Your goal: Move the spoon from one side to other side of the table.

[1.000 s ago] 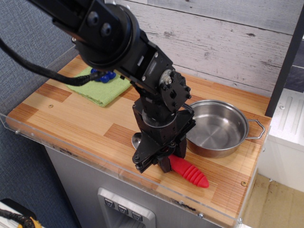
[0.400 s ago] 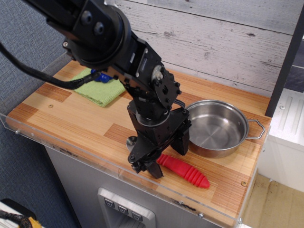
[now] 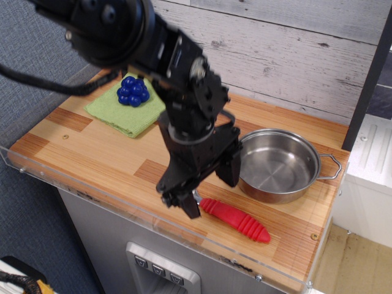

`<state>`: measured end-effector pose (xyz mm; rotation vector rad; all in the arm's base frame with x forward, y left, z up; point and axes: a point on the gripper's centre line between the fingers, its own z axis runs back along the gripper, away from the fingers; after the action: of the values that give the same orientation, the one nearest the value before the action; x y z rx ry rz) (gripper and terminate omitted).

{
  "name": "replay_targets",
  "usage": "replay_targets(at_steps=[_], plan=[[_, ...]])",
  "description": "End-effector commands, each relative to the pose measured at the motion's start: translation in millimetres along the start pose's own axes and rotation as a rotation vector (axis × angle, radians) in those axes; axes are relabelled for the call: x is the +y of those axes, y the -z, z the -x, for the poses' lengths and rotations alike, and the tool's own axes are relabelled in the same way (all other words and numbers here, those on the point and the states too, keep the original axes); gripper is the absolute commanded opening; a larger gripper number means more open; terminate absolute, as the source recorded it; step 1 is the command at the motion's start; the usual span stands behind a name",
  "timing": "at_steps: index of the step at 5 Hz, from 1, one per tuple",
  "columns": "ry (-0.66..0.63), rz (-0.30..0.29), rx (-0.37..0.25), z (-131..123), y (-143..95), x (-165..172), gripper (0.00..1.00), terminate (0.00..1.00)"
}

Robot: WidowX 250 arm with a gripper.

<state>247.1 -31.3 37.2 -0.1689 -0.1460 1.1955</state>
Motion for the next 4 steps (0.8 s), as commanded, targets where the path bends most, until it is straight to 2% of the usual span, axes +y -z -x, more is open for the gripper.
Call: replay_targets(at_steps=[1,2,3,4], plan=[[0.112,-0.019,-0.026,5.2,-46.7,-12.9,1.00,0.00],[0.372,-0.178,-0.057,-10.5,-46.0,-29.8,1.00,0.00],[0.646,-0.302,-0.104,-22.4,-41.2,-44.4,1.00,0.00],[0.879,-0.247,-0.049,-35.2,-41.6,-47.2,1.00,0.00]])
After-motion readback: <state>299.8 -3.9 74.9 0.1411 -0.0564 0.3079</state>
